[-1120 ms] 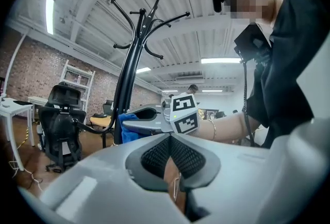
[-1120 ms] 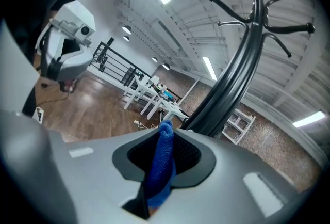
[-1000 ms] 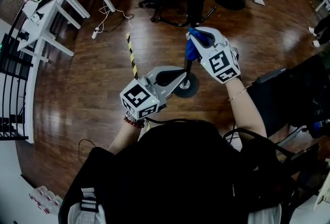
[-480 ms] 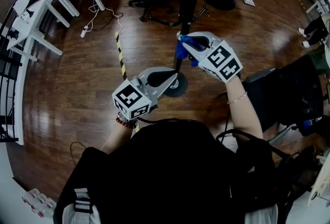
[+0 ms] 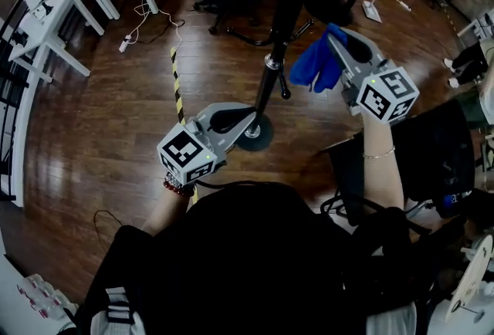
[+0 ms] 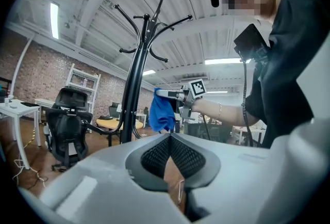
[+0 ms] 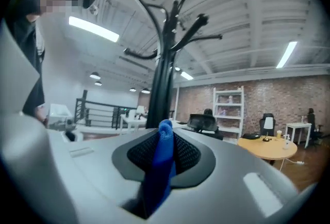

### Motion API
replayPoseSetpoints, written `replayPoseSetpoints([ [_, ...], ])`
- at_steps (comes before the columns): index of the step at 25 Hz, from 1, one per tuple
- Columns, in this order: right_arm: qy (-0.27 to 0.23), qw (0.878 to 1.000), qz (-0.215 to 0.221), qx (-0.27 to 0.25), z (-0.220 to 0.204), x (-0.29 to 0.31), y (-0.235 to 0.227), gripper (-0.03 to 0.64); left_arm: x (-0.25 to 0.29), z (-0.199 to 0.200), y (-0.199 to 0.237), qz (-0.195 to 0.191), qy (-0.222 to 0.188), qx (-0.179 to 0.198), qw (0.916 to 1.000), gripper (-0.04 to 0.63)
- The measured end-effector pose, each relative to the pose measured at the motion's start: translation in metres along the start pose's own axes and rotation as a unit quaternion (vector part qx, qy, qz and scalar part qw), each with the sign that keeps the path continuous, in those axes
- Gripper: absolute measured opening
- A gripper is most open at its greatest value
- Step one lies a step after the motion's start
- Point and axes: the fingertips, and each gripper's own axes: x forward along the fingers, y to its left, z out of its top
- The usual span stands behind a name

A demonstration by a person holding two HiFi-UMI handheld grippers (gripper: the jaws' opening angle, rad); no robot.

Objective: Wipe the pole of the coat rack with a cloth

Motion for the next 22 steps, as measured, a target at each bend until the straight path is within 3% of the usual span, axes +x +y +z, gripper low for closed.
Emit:
replayPoseSetpoints([
  [2,-0.051,0.998,-0.025,0.038,0.024,0.005,-0.031,0.063,-0.005,0.000,0.005,0.021,-0.003,-0.001,0.9998,0.007],
  [5,-0.084,0.991,-0.015,0.104,0.027,0.037,-0.050,0.063,-0.019,-0.001,0.013,0.049,-0.008,0.002,0.9988,0.007],
  [8,-0.066,0.985,0.004,0.162,-0.004,0.076,-0.054,0.063,-0.031,-0.001,0.018,0.078,-0.014,0.007,0.9969,0.007],
  [11,-0.034,0.982,0.038,0.183,-0.039,0.107,-0.048,0.063,-0.043,-0.001,0.022,0.109,-0.017,0.010,0.9939,0.007],
  [16,0.023,0.982,0.047,0.182,-0.095,0.132,-0.044,0.061,-0.065,-0.008,0.028,0.145,-0.014,0.010,0.9893,0.006],
  [22,0.081,0.994,0.028,0.068,-0.127,0.140,-0.041,0.061,-0.070,-0.010,0.022,0.156,-0.011,0.010,0.9877,0.006],
])
